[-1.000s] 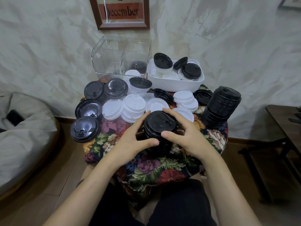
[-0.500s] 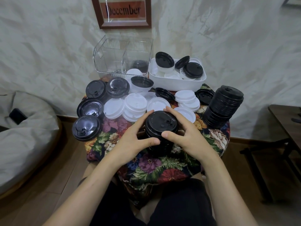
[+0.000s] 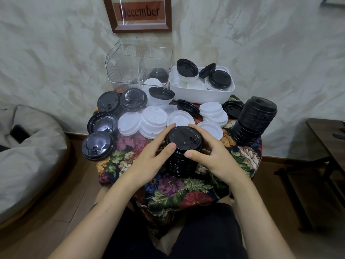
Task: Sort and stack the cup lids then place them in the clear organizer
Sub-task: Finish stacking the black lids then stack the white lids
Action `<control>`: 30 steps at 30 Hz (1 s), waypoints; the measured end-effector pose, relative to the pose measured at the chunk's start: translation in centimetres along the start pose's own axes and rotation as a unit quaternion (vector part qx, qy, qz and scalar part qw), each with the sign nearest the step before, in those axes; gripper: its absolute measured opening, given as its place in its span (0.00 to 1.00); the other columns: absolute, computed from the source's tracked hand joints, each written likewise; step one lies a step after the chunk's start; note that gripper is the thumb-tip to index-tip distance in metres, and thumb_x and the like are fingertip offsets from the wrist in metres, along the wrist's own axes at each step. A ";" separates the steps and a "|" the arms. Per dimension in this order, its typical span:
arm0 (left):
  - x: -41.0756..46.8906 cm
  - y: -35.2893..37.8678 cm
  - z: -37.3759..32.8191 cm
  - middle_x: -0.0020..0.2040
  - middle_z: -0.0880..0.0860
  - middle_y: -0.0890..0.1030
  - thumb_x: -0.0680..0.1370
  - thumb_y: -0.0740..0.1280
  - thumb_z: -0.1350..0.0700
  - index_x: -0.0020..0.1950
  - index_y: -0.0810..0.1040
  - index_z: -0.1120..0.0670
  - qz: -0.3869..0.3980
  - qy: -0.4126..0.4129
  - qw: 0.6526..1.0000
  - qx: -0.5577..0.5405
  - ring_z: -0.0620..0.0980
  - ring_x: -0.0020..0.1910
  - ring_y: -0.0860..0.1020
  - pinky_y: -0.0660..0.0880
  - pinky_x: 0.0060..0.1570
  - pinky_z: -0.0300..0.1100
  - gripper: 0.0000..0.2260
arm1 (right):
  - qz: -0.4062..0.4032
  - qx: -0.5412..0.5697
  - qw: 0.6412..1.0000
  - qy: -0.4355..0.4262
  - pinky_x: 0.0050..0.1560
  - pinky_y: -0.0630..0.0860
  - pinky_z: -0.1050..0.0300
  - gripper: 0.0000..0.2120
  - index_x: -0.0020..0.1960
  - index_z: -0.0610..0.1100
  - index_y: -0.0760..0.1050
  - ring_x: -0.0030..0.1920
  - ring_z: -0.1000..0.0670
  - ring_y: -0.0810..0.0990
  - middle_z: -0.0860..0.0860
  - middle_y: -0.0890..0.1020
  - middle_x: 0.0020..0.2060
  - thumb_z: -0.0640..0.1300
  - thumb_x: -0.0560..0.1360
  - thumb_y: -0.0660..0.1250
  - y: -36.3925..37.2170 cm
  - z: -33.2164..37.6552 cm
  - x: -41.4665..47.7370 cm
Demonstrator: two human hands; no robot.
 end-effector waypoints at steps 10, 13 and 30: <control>-0.2 0.2 0.6 0.75 0.33 0.71 0.77 0.63 0.28 0.79 0.63 0.33 -0.009 0.003 1.000 0.008 0.36 0.76 0.67 0.65 0.74 0.41 0.31 | -0.008 -0.005 1.000 0.004 0.70 0.72 0.58 0.38 0.77 0.55 0.69 0.69 0.60 0.77 0.63 0.81 0.66 0.52 0.70 0.78 0.0 -0.7 0.2; -0.1 0.1 0.4 0.74 0.32 0.72 0.77 0.62 0.28 0.77 0.62 0.30 0.000 -0.002 1.000 0.020 0.36 0.75 0.69 0.66 0.73 0.42 0.29 | -0.011 0.003 1.000 0.003 0.70 0.73 0.59 0.38 0.77 0.55 0.69 0.68 0.61 0.77 0.64 0.81 0.65 0.53 0.70 0.80 0.0 -0.9 0.1; 0.0 0.4 0.2 0.73 0.28 0.71 0.77 0.60 0.27 0.77 0.60 0.29 0.016 0.005 0.998 0.066 0.33 0.74 0.68 0.65 0.72 0.39 0.29 | -0.019 0.013 1.000 0.005 0.63 0.72 0.69 0.37 0.78 0.49 0.68 0.68 0.61 0.77 0.61 0.81 0.66 0.49 0.72 0.77 0.0 -1.9 -0.3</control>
Point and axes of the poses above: each hand's wrist, its own x-axis towards the middle knuckle, its own y-axis out of the palm, z = x × y, the point moved 10 cm from there along x, towards the middle knuckle
